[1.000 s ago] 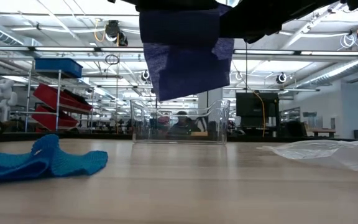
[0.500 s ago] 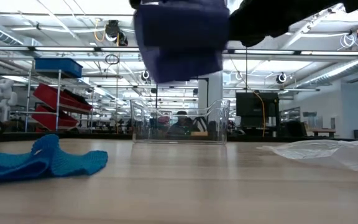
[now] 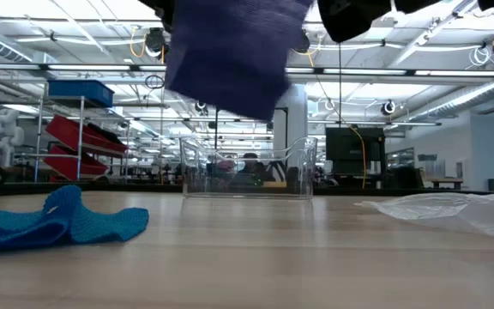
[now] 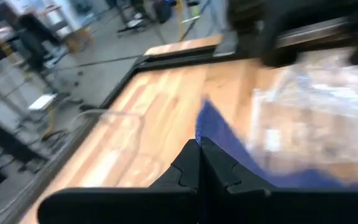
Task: Roll bandage
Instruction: Roll the purple bandage
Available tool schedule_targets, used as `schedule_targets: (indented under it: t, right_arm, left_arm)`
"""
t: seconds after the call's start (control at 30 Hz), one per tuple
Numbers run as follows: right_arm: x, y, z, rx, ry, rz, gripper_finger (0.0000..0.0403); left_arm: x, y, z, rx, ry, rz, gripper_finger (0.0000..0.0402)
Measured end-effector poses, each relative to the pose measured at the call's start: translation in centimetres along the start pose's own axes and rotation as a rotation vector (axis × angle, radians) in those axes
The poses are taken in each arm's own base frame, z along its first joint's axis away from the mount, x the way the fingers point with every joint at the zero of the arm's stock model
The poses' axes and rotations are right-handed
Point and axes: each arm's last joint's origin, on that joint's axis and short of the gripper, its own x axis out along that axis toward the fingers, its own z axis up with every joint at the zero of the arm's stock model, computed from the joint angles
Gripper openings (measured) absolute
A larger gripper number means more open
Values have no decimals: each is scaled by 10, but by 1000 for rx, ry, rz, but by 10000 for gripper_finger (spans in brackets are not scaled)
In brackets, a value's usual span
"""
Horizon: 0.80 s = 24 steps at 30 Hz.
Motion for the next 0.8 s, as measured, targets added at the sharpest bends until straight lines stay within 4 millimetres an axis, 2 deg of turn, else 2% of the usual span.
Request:
schedule_targets:
  t: [0.2, 0.33, 0.43, 0.6, 0.8]
  right_arm:
    - [-1, 10, 2, -9, -14, 66, 0]
    - [-8, 12, 12, 1, -72, 55, 0]
    - [-19, 15, 22, 14, -109, -4, 0]
    - [-40, 23, 40, 10, -177, -150, 0]
    - [-56, 25, 49, 24, -213, -324, 0]
  left_arm:
    - [7, 10, -7, -15, 59, 68, 1]
    - [9, 12, -14, -36, 92, 72, 1]
    - [10, 13, -24, -45, 128, 68, 1]
    - [14, 18, -30, -74, 139, 55, 1]
    - [21, 22, -49, -193, 107, -71, 1]
